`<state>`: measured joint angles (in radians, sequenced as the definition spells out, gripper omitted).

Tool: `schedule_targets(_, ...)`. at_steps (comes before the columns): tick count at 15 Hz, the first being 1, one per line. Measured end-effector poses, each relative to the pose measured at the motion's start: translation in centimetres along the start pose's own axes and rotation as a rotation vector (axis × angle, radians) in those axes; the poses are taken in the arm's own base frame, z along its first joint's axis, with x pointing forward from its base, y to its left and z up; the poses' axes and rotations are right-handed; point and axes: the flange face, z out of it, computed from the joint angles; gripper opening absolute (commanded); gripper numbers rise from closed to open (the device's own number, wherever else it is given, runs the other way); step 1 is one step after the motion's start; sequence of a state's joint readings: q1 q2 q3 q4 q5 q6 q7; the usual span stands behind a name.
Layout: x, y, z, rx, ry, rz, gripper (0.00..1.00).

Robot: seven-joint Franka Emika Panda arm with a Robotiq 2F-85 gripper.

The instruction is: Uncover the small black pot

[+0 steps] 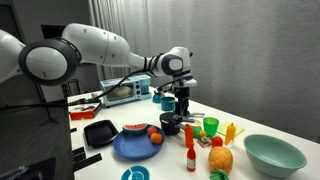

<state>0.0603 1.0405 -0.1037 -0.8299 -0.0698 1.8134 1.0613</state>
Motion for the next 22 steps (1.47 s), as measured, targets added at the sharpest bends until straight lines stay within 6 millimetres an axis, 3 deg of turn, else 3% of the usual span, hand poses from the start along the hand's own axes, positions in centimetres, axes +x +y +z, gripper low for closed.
schedule_targets(11,-0.8,-1.1,-1.6,0.016,-0.031,-0.101,1.0)
schedule_targets(22,-1.0,-1.3,-1.0,0.011,-0.029,-0.106,1.0)
